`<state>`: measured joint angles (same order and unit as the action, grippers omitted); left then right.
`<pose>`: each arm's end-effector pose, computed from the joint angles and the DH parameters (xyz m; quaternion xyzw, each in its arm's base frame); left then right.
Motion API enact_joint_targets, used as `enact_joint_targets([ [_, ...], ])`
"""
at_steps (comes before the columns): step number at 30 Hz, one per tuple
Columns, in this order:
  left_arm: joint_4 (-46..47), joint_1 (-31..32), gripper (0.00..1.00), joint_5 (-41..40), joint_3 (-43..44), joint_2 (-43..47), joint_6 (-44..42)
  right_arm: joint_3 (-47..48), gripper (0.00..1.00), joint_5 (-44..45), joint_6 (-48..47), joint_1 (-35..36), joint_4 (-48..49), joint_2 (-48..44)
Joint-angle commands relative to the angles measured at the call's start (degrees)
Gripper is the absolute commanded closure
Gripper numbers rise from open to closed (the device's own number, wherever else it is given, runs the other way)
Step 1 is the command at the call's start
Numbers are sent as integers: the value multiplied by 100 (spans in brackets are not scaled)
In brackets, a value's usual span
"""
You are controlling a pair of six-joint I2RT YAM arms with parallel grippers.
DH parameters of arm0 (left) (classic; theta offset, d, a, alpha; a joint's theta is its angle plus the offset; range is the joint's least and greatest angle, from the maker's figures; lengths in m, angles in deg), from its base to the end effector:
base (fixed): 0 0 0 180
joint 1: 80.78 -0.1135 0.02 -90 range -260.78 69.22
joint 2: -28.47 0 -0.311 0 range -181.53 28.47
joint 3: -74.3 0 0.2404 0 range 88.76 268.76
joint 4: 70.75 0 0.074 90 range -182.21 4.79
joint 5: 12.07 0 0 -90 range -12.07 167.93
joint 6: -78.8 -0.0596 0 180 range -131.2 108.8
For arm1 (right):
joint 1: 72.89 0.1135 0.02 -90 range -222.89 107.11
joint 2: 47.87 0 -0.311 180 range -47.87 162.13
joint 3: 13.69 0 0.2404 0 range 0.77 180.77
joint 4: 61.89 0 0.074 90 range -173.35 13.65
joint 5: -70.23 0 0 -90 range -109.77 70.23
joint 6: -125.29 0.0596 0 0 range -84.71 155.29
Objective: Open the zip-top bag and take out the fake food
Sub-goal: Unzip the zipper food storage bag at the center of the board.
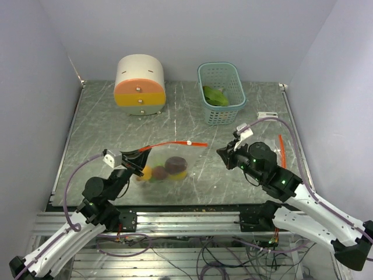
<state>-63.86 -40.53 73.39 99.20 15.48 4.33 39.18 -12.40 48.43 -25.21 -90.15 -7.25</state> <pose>0.0629 -0.0471 0.2760 0.0930 0.5751 -0.3597 0.7289 0.1045 0.1034 0.3303 -0.1997 0.7726 0.2597 0.5439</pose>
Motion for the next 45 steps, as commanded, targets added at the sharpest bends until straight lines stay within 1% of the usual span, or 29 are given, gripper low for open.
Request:
enact_joint_targets([
  [1, -328, -57, 93, -1032, -43, 457, 103, -55, 100, 1243, 154, -15, -487, 120],
  [3, -291, -60, 93, -976, -58, 451, 106, -21, 100, 1267, 182, -18, -480, 293],
  [8, 80, -57, 93, -601, -25, -165, 104, 112, 100, 939, 348, -21, -245, 590],
  [9, 210, -53, 93, -564, -51, -299, 122, 133, 94, 786, 436, -22, -127, 617],
  [10, 289, -55, 93, -535, -71, -386, 133, 147, 83, 581, 518, -24, 20, 647],
  [11, 355, -52, 93, -523, -90, -457, 148, 132, 69, 326, 603, -18, 190, 674],
  [12, 398, -58, 93, -539, -106, -532, 175, 82, 57, 76, 741, -15, 438, 717],
  [13, 431, -54, 93, -561, -113, -593, 211, -6, 50, -330, 866, -21, 721, 775],
  [14, 452, -59, 93, -580, -116, -653, 230, -104, 45, -648, 1023, -20, 1076, 859],
  [15, 458, -53, 93, -584, -112, -697, 239, -188, 43, -920, 1175, -22, 1407, 982],
  [17, 467, -52, 93, -555, -103, -726, 255, -250, 42, -1270, 1454, -17, 1852, 1342],
  [21, 405, -52, 93, -431, -109, -647, 308, -194, 51, -1582, 1998, -14, 2336, 2073],
  [24, 311, -52, 93, -364, -151, -494, 317, -230, 57, -1668, 2387, -21, 2711, 2333],
  [26, 230, -52, 93, -351, -159, -396, 298, -238, 57, -1585, 2380, -22, 2841, 2333],
  [29, 82, -57, 93, -307, -105, -263, 244, -293, 52, -1494, 1737, -18, 2939, 2091],
  [32, 15, -55, 93, -269, -67, -215, 202, -279, 51, -1659, 838, -15, 2947, 1807],
  [35, 91, -55, 93, -218, -114, -248, 196, -181, 51, -1765, 194, -51, 2821, 1664],
  [38, 229, -52, 93, -80, -155, -304, 201, -90, 50, -2322, -215, -269, 2926, 1783],
  [42, 248, -52, 93, 51, -126, -344, 172, 148, 48, -3412, -700, -696, 3156, 2138],
  [45, 177, -52, 93, 124, -103, -283, 131, 479, 47, -3924, -1111, -961, 2798, 2315],
])
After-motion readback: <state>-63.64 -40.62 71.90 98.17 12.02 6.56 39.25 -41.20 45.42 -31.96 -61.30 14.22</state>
